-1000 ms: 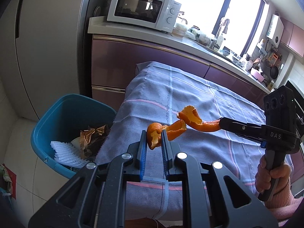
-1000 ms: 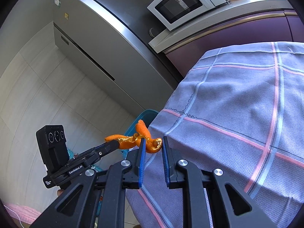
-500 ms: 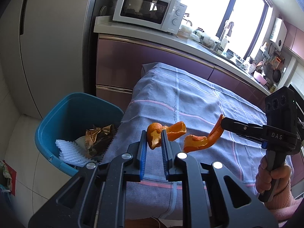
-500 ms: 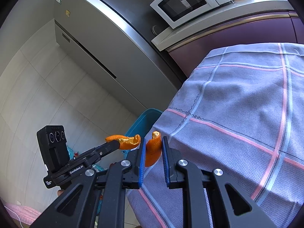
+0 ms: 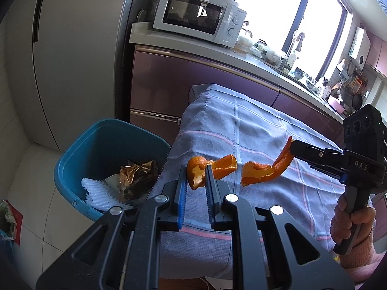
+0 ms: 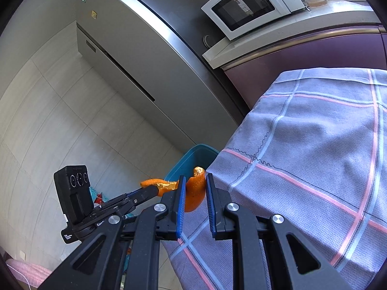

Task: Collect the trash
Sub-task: 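Carry both orange peel pieces over the teal bin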

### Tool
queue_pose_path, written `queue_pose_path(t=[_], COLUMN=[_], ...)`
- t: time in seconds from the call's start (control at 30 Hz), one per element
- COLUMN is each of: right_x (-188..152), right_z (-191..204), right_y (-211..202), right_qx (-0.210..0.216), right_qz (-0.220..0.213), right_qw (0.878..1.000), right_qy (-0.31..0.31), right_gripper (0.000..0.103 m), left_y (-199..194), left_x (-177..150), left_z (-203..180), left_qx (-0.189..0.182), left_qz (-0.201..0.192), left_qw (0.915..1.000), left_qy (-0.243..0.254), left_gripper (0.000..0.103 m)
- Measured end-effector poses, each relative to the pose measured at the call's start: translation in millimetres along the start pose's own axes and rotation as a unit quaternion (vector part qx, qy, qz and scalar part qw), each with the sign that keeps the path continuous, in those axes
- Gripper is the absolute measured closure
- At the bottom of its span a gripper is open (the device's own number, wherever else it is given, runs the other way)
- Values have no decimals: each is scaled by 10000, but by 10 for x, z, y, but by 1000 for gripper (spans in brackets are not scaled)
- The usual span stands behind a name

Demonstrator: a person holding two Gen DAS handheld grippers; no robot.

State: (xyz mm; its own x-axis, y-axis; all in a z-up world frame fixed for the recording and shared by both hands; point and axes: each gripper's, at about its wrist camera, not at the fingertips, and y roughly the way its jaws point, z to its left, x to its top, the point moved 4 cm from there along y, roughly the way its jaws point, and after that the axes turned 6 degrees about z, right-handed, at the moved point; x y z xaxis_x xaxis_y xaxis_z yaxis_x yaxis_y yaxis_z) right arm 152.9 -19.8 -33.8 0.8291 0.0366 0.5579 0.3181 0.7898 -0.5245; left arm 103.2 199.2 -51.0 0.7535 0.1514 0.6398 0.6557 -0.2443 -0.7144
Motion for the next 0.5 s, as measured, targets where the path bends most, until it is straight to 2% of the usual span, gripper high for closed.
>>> queue_pose_path(t=[0.5], right_x=[103], right_z=[126], right_y=[133], right_qx=[126], right_qz=[57], right_qw=[9999], right_qy=[-90], right_gripper=[88], left_y=[-42], left_x=[49], left_z=[207], left_qx=[164], left_qz=[-84], left_qw=[9997], left_qy=[-176], left_gripper=[88])
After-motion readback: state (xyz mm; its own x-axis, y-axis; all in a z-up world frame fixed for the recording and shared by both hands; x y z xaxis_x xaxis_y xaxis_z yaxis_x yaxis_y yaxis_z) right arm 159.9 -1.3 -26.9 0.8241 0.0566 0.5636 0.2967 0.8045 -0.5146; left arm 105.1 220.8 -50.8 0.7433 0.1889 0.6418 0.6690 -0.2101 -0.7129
